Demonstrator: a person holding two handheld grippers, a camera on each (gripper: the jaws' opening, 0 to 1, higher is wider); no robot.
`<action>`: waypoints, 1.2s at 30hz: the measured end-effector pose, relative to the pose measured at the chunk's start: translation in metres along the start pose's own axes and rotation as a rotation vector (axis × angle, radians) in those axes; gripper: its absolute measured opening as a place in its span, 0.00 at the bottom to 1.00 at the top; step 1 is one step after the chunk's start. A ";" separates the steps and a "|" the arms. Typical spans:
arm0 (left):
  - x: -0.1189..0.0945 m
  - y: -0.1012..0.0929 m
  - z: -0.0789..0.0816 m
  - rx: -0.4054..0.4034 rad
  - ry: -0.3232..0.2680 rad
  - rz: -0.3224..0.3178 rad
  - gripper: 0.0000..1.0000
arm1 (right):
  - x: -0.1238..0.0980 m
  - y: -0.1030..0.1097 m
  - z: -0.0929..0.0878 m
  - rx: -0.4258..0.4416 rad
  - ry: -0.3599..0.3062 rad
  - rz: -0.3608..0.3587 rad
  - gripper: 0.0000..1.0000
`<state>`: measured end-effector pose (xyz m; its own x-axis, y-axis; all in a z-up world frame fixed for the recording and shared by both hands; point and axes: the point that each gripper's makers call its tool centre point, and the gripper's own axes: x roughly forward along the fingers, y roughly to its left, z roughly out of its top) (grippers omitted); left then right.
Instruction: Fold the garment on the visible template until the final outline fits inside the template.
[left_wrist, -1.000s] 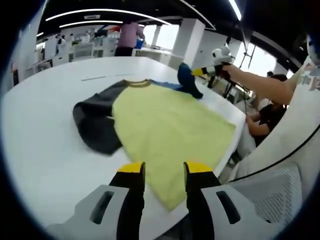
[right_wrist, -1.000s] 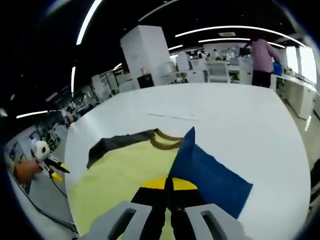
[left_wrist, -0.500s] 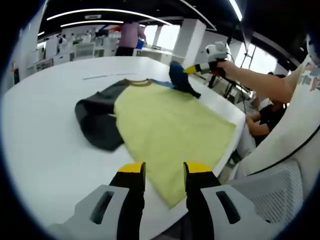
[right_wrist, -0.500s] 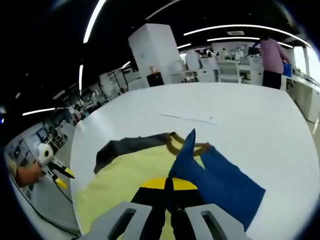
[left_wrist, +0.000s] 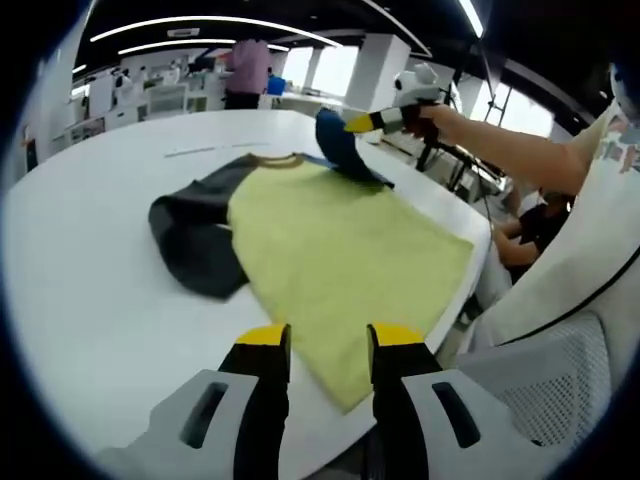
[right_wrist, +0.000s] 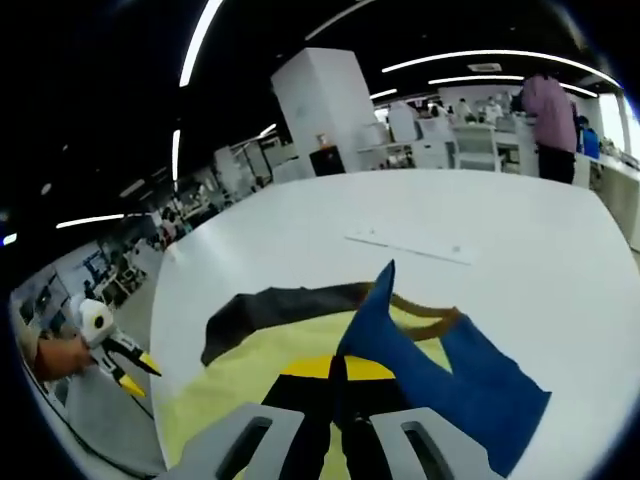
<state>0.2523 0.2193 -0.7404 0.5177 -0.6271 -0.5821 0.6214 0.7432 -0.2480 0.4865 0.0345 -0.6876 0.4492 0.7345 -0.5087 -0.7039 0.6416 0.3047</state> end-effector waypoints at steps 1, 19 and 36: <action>0.000 0.000 0.000 -0.001 -0.001 0.000 0.28 | 0.003 0.002 0.000 0.001 0.001 0.005 0.00; -0.001 0.000 -0.004 -0.013 -0.006 -0.003 0.28 | 0.056 0.033 -0.001 0.076 0.007 0.064 0.00; 0.001 0.006 -0.008 0.000 0.003 -0.017 0.28 | 0.082 0.060 -0.019 0.055 0.073 0.099 0.00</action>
<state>0.2513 0.2254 -0.7488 0.5054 -0.6389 -0.5800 0.6301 0.7325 -0.2578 0.4705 0.1292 -0.7262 0.3366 0.7779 -0.5307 -0.7104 0.5797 0.3991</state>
